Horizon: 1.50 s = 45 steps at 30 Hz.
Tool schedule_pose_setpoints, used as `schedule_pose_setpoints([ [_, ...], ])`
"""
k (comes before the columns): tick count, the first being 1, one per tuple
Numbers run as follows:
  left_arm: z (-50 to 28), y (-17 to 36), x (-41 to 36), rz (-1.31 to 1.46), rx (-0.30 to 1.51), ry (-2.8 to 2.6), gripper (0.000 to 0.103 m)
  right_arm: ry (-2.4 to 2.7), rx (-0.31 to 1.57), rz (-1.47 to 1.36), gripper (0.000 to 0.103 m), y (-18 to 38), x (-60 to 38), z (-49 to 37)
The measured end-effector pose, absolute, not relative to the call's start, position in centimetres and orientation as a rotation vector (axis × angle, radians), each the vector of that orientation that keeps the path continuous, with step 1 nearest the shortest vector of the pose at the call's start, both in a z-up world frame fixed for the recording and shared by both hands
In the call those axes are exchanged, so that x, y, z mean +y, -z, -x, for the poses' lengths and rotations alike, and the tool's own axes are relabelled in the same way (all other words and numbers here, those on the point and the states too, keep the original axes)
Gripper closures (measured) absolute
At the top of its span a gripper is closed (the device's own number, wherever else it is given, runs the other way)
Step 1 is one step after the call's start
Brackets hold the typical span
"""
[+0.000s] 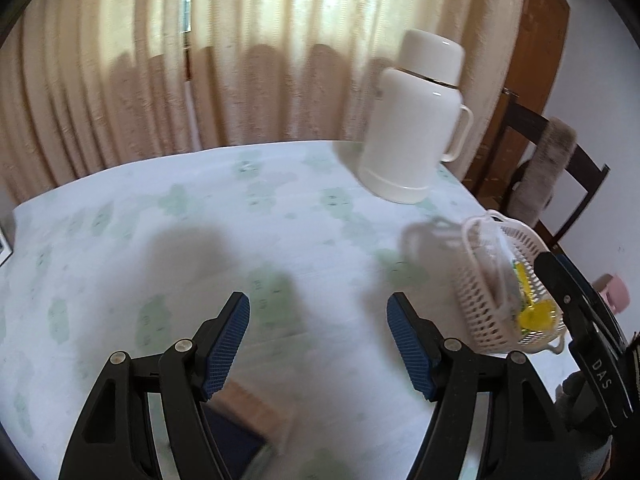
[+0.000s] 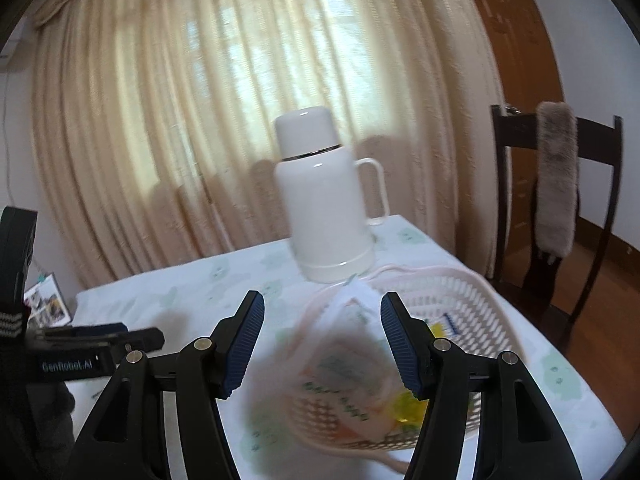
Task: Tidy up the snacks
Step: 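Withdraw the left gripper from the basket toward the dark blue box, then lower the left gripper onto the dark blue box and close it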
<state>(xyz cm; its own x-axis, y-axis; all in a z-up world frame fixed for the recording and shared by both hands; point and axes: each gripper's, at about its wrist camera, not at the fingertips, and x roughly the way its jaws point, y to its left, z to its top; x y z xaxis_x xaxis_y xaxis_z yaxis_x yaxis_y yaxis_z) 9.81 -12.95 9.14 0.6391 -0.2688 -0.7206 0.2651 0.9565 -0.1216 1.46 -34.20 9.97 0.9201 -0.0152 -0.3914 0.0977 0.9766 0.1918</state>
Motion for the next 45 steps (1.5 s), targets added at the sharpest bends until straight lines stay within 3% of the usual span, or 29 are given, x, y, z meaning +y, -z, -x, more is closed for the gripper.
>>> schedule_pose_setpoints([
  [21, -7.3, -4.9, -3.7, 0.141, 0.904, 0.071, 0.033, -0.089, 0.466, -0.055, 0.04, -7.5, -27.9, -1.2],
  [45, -6.9, -1.0, -3.7, 0.176, 1.013, 0.004, 0.026, -0.166, 0.513, 0.033, 0.039, -6.2, -24.9, -0.6],
])
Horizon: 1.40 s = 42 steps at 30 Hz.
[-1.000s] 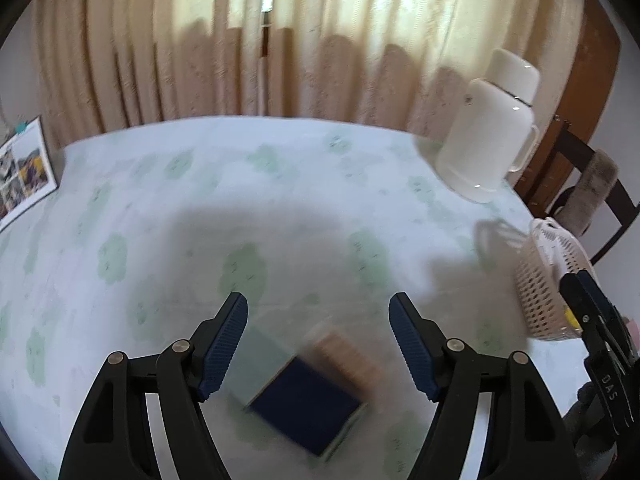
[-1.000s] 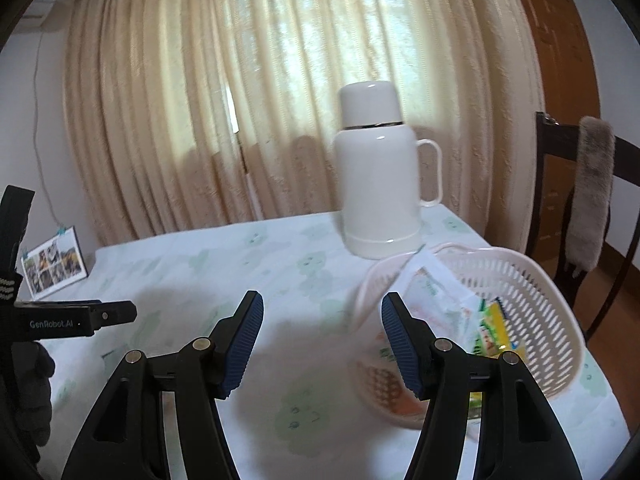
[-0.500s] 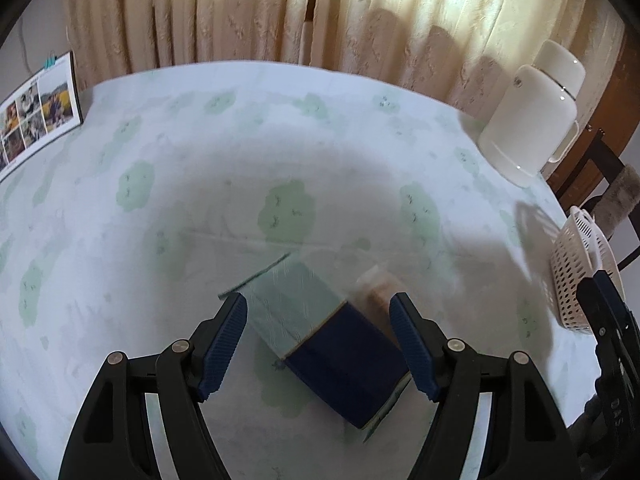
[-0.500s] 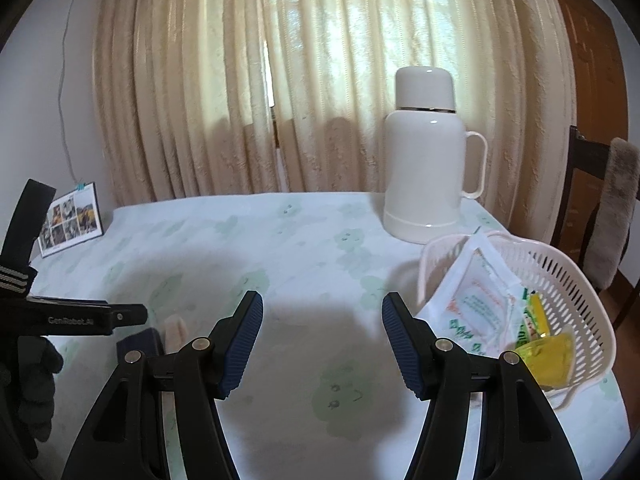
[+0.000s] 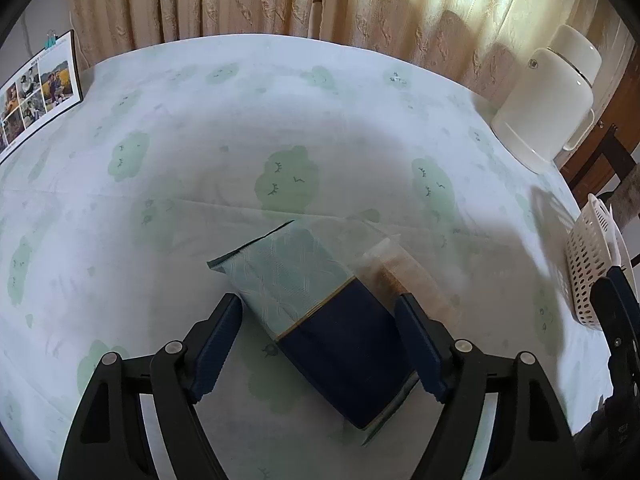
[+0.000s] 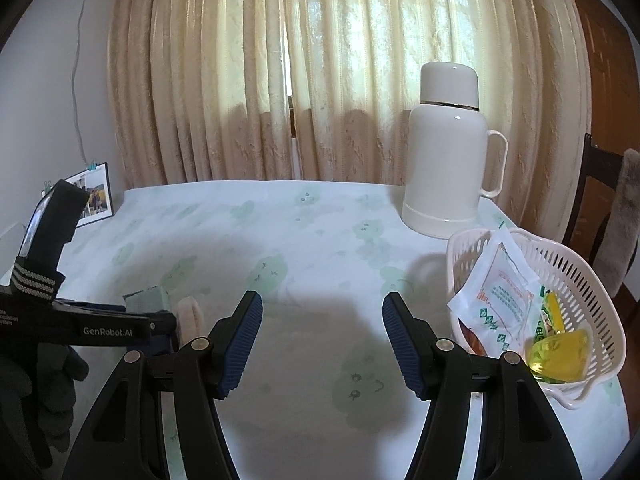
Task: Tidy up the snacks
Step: 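Lower the left gripper onto the dark blue box and close it, then lower the right gripper onto the clear-wrapped wafer biscuit and close it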
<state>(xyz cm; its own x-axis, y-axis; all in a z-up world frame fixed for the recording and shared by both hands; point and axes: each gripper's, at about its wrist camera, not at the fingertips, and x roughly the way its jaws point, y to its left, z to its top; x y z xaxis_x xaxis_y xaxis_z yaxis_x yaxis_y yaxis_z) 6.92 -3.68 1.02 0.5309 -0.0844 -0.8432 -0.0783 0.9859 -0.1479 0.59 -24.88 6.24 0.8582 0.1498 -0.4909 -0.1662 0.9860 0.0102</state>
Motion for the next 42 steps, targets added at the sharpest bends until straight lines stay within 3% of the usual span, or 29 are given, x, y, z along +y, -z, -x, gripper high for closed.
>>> schedule_pose_setpoints([
  [23, -5.8, -0.5, -2.4, 0.122, 1.022, -0.053, 0.024, -0.191, 0.547, 0.047, 0.039, -5.7, -24.2, -0.8],
  [26, -6.0, -0.4, -2.6, 0.095, 1.009, -0.069, 0.033, -0.193, 0.55, 0.047, 0.039, -5.7, -24.2, -0.9],
  [28, -5.9, -0.4, -2.7, 0.076, 0.999, -0.069, 0.048, -0.195, 0.553, 0.047, 0.039, -5.7, -24.2, -0.9],
  [42, -5.1, -1.6, -2.2, 0.063, 0.919, -0.07, 0.056, -0.199, 0.579, 0.027, 0.039, -5.3, -24.3, -1.4],
])
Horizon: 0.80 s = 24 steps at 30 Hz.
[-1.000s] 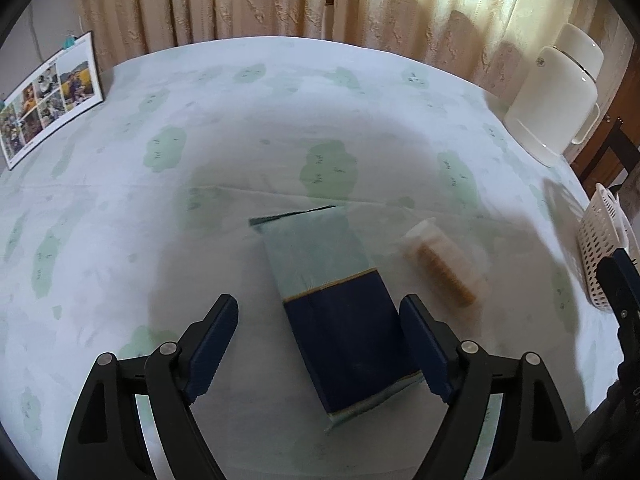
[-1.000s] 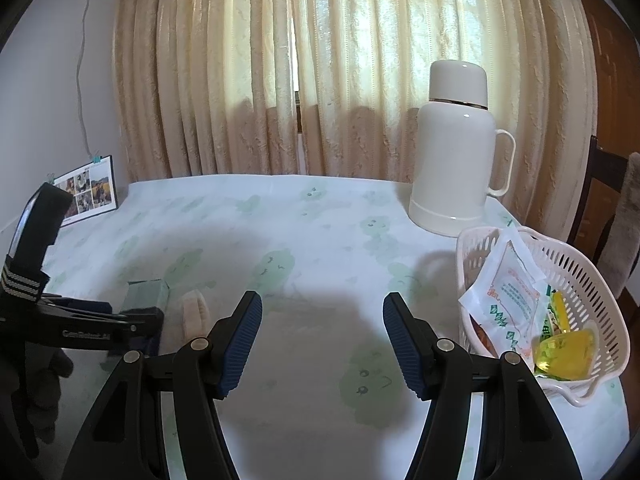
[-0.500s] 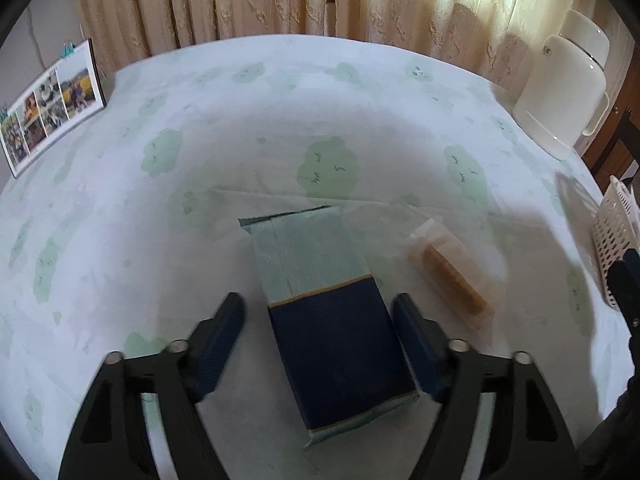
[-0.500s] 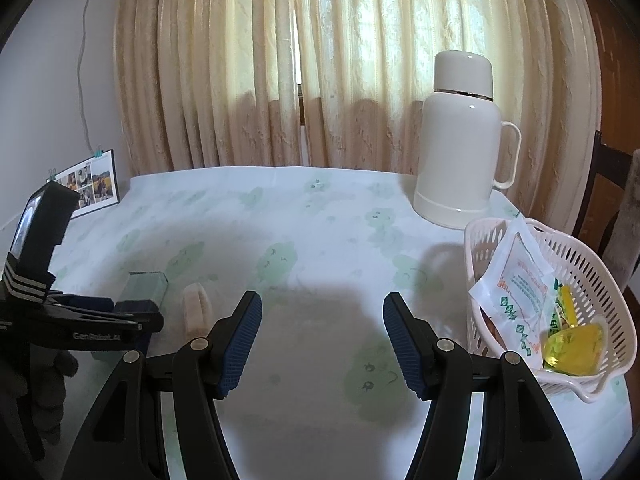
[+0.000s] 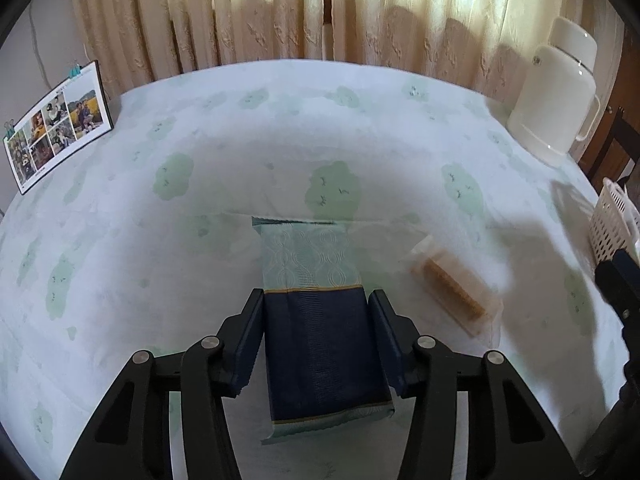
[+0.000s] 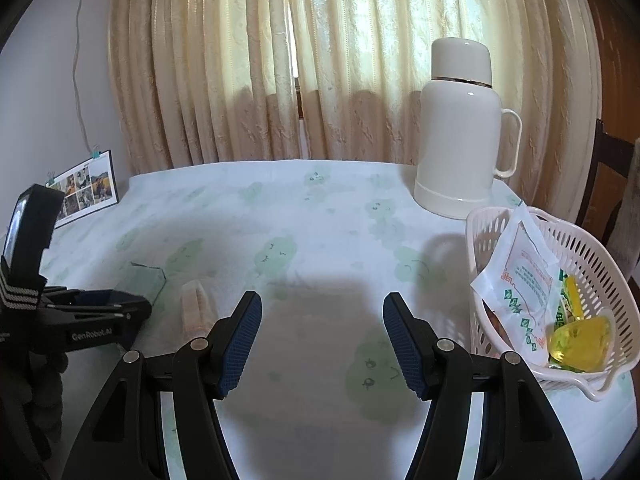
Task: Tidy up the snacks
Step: 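Lower the right gripper onto the clear-wrapped wafer biscuit and close it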
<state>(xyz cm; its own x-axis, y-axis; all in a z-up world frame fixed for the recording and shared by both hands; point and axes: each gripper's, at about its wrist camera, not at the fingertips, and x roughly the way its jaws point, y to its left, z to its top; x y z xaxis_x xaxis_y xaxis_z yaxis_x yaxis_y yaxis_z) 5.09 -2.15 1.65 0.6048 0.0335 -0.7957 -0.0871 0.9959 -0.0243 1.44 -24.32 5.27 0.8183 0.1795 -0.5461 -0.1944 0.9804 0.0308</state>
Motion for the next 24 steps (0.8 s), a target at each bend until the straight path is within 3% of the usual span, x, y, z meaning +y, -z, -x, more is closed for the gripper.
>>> schedule_pose_setpoints([
  [24, -2.9, -4.3, 0.3, 0.162, 0.824, -0.047, 0.058, -0.449, 0.839, 0.157, 0.04, -1.5, -15.2, -6.0],
])
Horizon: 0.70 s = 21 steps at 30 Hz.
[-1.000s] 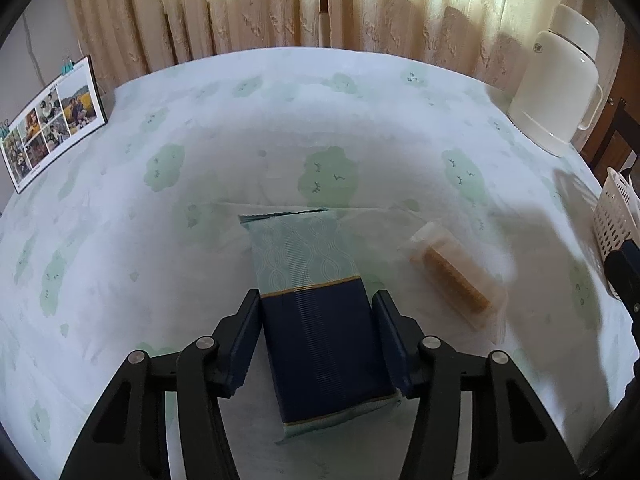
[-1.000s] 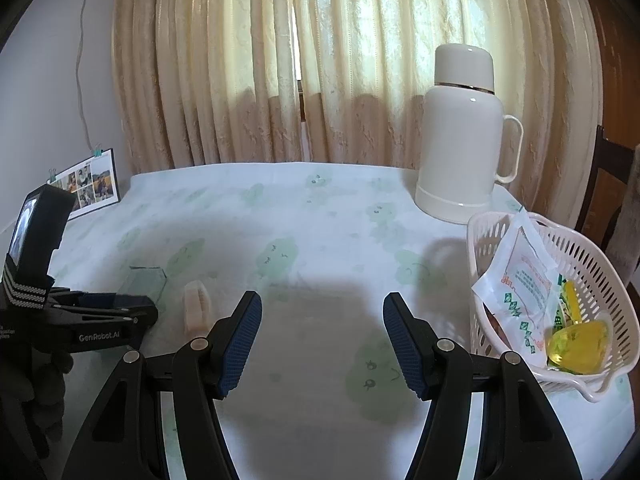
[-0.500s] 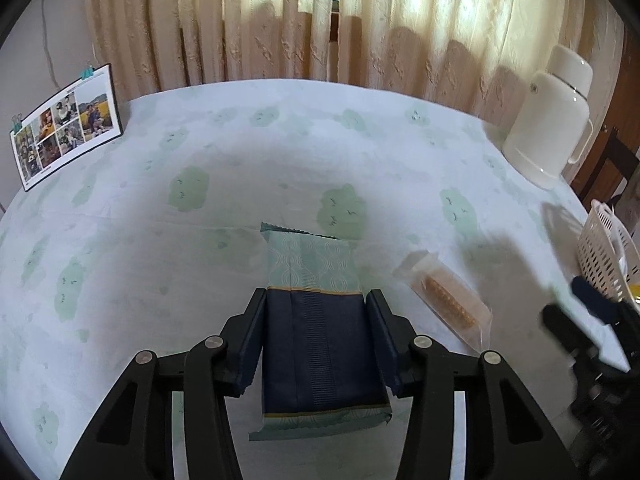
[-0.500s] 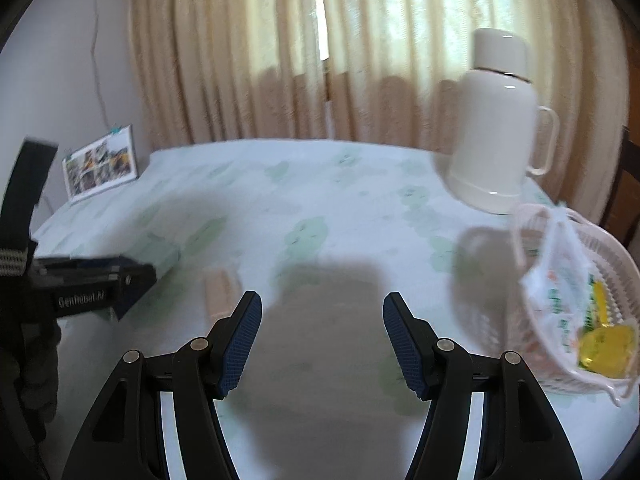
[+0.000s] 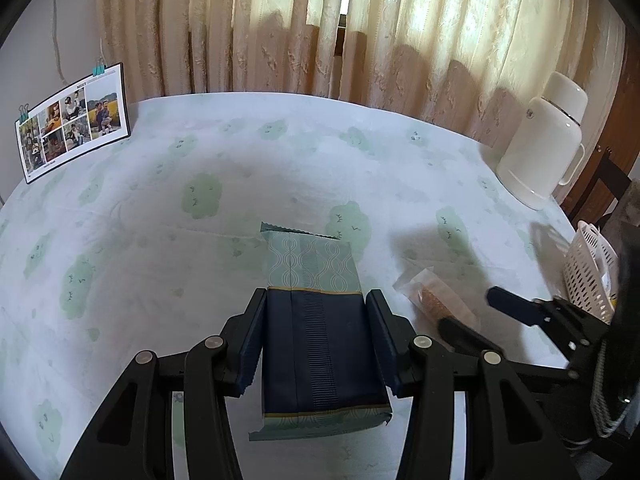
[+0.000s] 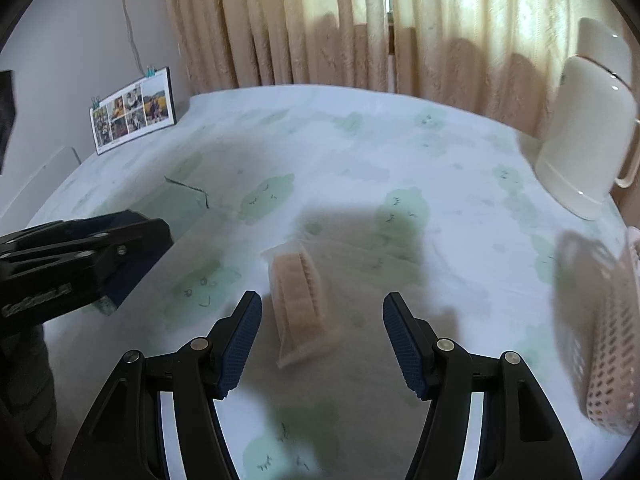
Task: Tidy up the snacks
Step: 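Lower the right gripper onto the clear-wrapped wafer biscuit and close it, then carry the wafer biscuit into the basket and open the right gripper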
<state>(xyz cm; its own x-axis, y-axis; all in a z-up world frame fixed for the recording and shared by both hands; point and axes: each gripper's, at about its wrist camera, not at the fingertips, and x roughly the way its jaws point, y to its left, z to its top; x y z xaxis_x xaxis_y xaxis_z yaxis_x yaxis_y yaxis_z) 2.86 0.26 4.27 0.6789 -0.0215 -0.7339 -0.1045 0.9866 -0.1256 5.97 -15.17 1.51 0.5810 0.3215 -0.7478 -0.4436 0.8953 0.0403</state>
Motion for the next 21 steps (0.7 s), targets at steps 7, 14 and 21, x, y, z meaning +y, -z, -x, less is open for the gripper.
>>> schedule_pose_setpoints([
  [7, -2.7, -4.4, 0.2, 0.166, 0.823, -0.044, 0.058, -0.45, 0.882, 0.208, 0.052, -0.5, -13.4, -7.1],
  [14, -2.7, -4.3, 0.2, 0.165, 0.827, -0.047, 0.058, -0.427, 0.869, 0.23, 0.072, -0.4, -13.3, -7.2],
  [21, -2.7, -4.2, -0.1, 0.161, 0.828, -0.044, 0.058, -0.411, 0.839, 0.151, 0.074, -1.3, -14.8, -6.8],
])
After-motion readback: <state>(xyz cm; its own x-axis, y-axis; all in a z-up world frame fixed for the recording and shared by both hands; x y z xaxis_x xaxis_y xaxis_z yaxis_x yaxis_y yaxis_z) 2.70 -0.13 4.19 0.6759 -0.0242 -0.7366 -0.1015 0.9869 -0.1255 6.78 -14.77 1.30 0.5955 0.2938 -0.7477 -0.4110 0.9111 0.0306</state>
